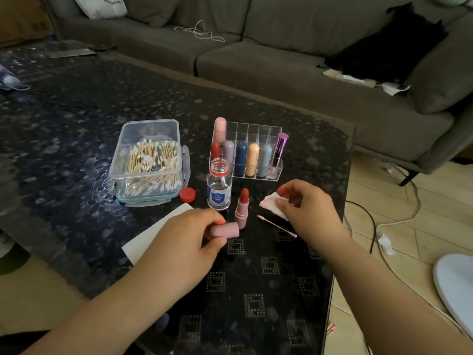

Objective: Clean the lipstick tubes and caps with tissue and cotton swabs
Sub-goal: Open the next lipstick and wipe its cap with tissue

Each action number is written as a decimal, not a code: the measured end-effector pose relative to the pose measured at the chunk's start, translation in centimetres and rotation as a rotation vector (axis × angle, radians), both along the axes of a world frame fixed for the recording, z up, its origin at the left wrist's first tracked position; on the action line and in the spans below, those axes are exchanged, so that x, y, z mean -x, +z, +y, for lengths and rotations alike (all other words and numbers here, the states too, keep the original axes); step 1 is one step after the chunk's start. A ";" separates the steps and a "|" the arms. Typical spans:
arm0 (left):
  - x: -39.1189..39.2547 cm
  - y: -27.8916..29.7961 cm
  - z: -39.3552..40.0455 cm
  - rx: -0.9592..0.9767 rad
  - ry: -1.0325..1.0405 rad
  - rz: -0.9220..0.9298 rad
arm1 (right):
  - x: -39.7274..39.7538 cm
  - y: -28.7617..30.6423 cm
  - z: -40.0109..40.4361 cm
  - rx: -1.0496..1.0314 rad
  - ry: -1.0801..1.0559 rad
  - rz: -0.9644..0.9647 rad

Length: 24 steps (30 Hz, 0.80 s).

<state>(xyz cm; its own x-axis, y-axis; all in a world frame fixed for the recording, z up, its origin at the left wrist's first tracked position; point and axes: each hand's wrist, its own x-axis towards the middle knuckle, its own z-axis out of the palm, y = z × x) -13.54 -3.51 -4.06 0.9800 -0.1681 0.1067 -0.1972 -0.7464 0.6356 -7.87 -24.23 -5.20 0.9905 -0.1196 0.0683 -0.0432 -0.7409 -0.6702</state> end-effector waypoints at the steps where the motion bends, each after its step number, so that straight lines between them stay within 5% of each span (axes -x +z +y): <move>1: -0.2 -0.2 0.1 -0.008 -0.009 -0.023 | -0.2 -0.4 0.1 -0.001 -0.005 -0.022; 7: -1.2 -1.2 0.6 -0.115 0.011 -0.157 | -0.8 -1.2 0.3 0.092 -0.004 -0.001; 14: -1.7 -2.1 0.5 -0.207 0.014 -0.290 | 0.7 0.8 0.8 0.168 0.099 -0.226; 24: -1.7 -2.6 -0.3 -0.397 0.057 -0.370 | 2.3 1.3 2.6 0.160 0.315 -0.099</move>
